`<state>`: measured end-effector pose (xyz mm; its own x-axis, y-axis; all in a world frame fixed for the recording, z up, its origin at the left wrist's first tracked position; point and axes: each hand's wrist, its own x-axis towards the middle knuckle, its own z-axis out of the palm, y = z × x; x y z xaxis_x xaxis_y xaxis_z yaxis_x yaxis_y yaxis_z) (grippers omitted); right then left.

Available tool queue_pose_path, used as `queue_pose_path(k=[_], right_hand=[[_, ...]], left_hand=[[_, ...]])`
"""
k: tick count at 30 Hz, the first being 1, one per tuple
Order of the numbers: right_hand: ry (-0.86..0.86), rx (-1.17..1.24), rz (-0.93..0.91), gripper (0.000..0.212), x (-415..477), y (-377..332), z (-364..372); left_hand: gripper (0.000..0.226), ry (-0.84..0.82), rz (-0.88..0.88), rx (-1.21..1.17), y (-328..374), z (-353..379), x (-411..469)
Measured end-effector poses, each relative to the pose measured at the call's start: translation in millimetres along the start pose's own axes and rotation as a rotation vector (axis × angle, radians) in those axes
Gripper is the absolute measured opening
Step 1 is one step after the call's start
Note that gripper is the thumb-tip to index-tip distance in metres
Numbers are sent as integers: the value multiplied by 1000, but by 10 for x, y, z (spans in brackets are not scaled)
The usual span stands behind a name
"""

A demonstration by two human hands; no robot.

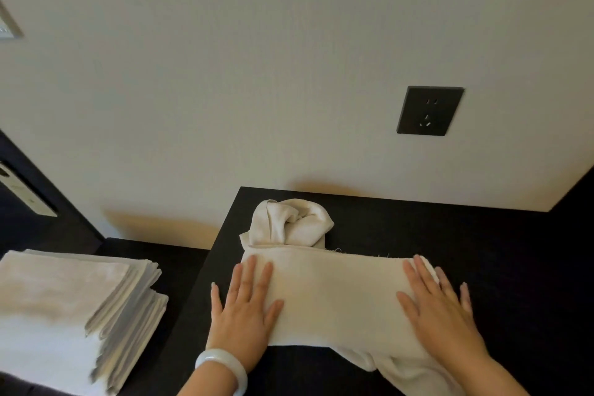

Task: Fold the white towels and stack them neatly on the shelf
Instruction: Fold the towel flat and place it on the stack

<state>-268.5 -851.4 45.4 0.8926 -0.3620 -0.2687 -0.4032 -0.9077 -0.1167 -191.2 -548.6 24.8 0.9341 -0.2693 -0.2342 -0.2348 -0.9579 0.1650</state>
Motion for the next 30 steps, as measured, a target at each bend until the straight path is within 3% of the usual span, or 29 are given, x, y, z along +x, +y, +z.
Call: queue_pose_path(k=[2, 6, 10, 14, 16, 20, 25, 30], right_hand=[[28, 50, 57, 66, -51, 26, -49], [81, 291, 357, 68, -90, -6, -127], [-112, 689, 520, 71, -51, 68, -214], [-167, 904, 610, 63, -50, 98, -352], [-190, 919, 591, 53, -66, 70, -389], [-132, 927, 440, 38, -146, -20, -457], [-84, 974, 283, 54, -243, -262, -719], [-84, 1045, 165, 56, -377, -739, -919]], left_hand=[[81, 6, -123, -124, -30, -105, -16], [90, 104, -320, -421, -2, -272, -2], [72, -32, -505, -728, -29, -451, 48], [55, -239, -633, -1084, -122, -564, 83], [43, -283, -650, -1286, -126, -623, 7], [23, -215, -542, -1388, -153, -668, -120], [19, -122, -437, -1462, -302, -808, -245], [23, -67, -347, -1545, -708, -961, -319]])
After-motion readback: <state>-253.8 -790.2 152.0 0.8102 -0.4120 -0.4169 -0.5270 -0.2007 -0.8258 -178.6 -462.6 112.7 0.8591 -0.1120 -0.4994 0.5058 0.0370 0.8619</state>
